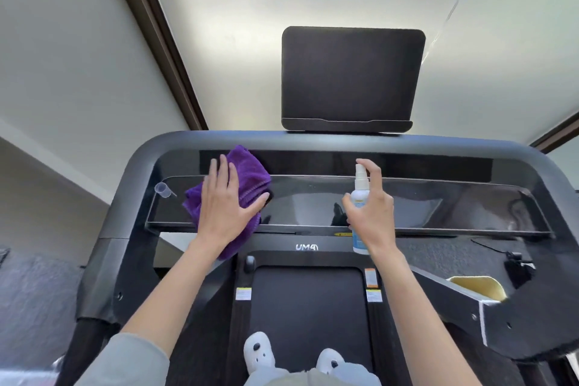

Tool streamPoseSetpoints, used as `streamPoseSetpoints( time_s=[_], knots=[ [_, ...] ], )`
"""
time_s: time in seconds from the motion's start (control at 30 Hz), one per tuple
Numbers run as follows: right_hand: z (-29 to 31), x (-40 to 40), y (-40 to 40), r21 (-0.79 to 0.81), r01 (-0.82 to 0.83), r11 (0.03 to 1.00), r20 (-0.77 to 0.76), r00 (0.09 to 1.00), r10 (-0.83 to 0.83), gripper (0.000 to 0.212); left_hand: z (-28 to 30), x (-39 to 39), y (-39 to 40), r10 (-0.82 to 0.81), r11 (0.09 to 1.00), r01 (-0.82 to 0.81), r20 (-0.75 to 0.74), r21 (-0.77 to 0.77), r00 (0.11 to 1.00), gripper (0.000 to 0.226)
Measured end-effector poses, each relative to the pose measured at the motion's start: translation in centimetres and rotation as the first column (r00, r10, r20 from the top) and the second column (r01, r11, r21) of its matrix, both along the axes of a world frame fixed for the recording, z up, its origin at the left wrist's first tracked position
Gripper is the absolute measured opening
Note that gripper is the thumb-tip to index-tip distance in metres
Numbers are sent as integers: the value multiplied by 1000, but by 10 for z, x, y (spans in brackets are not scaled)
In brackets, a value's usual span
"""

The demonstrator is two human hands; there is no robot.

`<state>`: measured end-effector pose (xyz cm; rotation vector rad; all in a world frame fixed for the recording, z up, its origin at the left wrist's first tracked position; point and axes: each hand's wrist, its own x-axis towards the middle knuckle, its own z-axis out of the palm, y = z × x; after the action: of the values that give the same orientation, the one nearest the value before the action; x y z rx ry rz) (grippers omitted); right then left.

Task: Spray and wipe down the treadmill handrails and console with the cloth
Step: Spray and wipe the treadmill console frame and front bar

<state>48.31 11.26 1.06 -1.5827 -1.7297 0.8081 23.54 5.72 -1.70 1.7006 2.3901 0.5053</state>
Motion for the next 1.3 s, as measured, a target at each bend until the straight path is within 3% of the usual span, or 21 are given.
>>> streamPoseSetpoints(
  time_s=[0.07,0.13,0.27,0.37,0.43,0.63,0.83,1.0,1.17,1.3],
  knots=[
    [-3,-4,-1,17,-14,1000,20,1000,14,63,-6,-6,-2,-131,991,132,-26,6,991,92],
    [-6,-6,-1,25,-18,1000,33,999,18,63,-9,-10,-4,-148,989,149,-57,16,987,86],
    [-10,-8,-2,19,-34,999,45,998,33,63,-7,-8,-4,57,998,-57,-163,3,985,80],
    [-11,-9,-2,6,-51,999,48,998,51,63,-1,-9,3,175,984,-177,-58,-36,983,72],
    [-12,-10,-2,-7,-50,999,47,998,50,63,5,-12,6,191,981,-192,52,15,980,70],
    [-14,-12,-2,-29,-65,997,55,996,67,62,-16,-17,-4,-87,993,84,31,86,996,76],
    [-20,-8,-3,-25,-63,998,65,996,64,62,-29,-10,11,180,981,-176,-42,81,983,73],
    [-23,-7,-5,-12,-47,999,58,997,48,62,-27,7,18,273,958,-273,23,82,962,83],
    [-23,-9,-6,-3,-61,998,48,997,61,63,-23,63,32,131,991,-131,20,40,991,83],
    [-18,-11,-2,-12,-89,996,49,995,90,65,-25,45,32,120,993,-120,-27,9,992,84]
  ],
)
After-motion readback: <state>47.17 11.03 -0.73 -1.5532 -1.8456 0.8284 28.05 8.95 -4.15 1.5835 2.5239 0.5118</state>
